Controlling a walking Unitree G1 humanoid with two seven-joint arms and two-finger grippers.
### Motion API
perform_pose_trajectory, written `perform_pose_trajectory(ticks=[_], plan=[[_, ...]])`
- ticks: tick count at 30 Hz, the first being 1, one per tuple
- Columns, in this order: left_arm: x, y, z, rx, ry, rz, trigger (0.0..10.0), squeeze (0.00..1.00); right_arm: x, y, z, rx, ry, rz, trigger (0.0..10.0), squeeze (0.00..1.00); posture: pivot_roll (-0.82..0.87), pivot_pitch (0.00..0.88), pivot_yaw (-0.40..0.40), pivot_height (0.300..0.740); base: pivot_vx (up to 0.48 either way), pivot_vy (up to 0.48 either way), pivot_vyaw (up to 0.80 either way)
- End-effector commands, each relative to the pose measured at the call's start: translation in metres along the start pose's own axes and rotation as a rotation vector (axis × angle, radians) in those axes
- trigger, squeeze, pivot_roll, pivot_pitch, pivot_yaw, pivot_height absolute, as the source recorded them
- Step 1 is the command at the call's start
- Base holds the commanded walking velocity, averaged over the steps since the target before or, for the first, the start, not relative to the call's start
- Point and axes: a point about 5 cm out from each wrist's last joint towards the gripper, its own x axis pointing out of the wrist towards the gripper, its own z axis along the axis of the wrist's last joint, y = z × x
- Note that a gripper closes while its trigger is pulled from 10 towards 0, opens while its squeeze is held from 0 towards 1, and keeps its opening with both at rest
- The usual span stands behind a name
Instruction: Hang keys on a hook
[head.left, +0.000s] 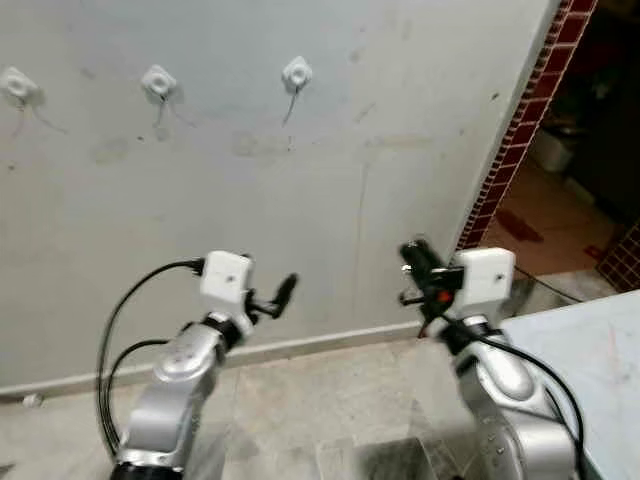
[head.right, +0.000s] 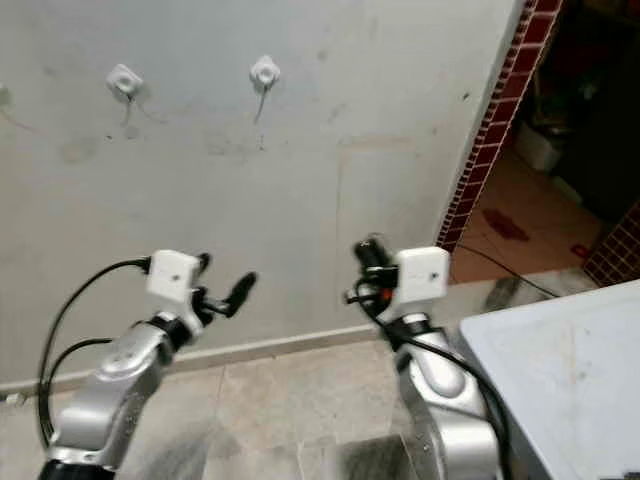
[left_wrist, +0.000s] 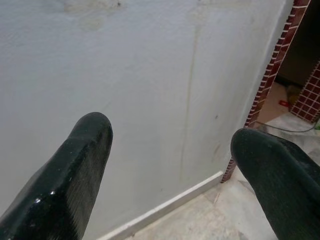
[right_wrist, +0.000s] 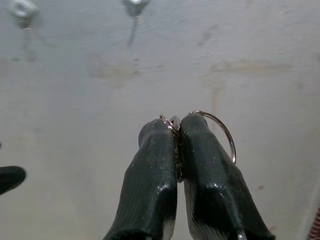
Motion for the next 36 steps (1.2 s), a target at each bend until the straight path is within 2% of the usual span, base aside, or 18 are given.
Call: perform_pose_trajectory(ticks=[1,6,21,26,36], plan=[[0.0036,-0.0105,0.0017,-0.003,0.001,-0.033,10.0,0.0,-0.0021,-0.01,0.0032,-0.016,-0.011,-0.035,10.0,0.0,0.07,0.0,-0.007,0.74,0.0,0.382,0.0],[0.0035,-0.012,0.0021,0.015,-0.004,-0.044,10.0,0.0,-0.0011,-0.0117,0.0049,-0.018,-0.019,-0.037,10.0,0.0,0.07,0.0,-0.009,0.74,0.231,0.381,0.0],[0.0047,-0.0112,0.0012,0.024,0.005,-0.032,10.0,0.0,0.0014,-0.0084,0.0055,-0.03,-0.031,-0.022,10.0,0.0,0.08,0.0,-0.012,0.74,0.463,0.0,0.0],[0.0059,-0.0092,0.0009,0.044,0.001,0.006,10.0,0.0,0.0017,-0.0088,0.0058,-0.034,-0.033,-0.021,10.0,0.0,0.08,0.0,-0.012,0.74,0.0,0.0,0.0],[0.0059,-0.0091,0.0025,0.048,-0.009,0.002,10.0,0.0,0.0025,-0.0043,0.0052,-0.046,-0.034,-0.006,10.0,0.0,0.08,0.0,-0.013,0.74,0.0,0.0,0.0]])
